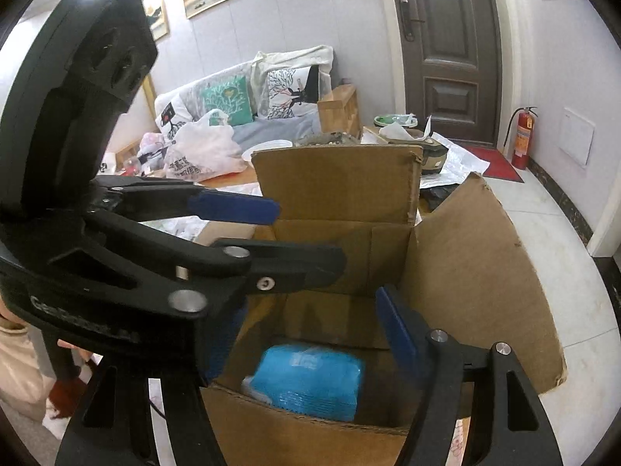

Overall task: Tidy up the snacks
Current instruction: 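Carry the blue biscuit pack into the cardboard box and open the right gripper, then return the right gripper to the table and grasp the orange sausage snack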

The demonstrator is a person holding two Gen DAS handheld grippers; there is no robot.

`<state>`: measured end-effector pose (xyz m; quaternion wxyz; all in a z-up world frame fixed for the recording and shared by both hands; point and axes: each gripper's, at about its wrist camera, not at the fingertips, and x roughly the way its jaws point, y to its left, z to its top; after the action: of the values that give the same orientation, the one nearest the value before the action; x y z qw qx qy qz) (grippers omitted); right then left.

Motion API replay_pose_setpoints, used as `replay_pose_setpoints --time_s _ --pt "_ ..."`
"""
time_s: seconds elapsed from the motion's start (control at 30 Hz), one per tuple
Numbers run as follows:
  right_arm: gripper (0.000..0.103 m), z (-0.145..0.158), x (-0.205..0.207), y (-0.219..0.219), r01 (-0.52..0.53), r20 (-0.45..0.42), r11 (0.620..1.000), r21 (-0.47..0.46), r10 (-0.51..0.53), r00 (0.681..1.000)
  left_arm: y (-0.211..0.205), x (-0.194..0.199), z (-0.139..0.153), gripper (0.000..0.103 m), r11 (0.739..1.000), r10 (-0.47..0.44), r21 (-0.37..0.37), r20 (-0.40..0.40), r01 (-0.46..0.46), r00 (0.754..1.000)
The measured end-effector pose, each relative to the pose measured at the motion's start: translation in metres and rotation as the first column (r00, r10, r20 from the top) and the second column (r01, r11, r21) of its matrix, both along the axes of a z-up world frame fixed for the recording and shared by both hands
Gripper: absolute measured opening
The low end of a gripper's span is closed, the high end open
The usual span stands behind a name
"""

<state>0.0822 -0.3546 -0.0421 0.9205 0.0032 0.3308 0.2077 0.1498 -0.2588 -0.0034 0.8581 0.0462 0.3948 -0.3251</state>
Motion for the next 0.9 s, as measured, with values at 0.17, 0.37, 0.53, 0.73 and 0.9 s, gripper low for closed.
replay_pose_setpoints --time_s 0.17,0.37,0.53,0.73,0.9 --pt "0.078 0.008 -0.004 0.01 0.003 0.015 1.0 -0.021 -0.002 1.0 0.02 -0.011 0.011 0.074 1.0 0.017 -0.015 0.03 -0.016 0.999" --pt "0.087 0.023 -0.014 0.033 -0.012 0.048 0.998 -0.059 0.015 0.999 0.055 -0.034 0.029 0.08 0.998 0.057 -0.035 0.081 -0.054 0.995" --pt "0.093 0.034 -0.025 0.064 -0.046 0.078 0.994 -0.096 0.054 0.995 0.097 -0.054 0.043 0.081 0.993 0.104 -0.064 0.117 -0.097 0.988" --pt "0.095 0.042 -0.034 0.119 -0.099 0.099 0.984 -0.146 0.114 0.989 0.164 -0.077 0.05 0.081 0.978 0.206 -0.065 0.169 -0.198 0.964" --pt "0.095 0.036 -0.034 0.18 -0.179 0.061 0.968 -0.177 0.193 0.979 0.234 -0.089 0.039 0.081 0.953 0.302 -0.064 0.172 -0.295 0.938"
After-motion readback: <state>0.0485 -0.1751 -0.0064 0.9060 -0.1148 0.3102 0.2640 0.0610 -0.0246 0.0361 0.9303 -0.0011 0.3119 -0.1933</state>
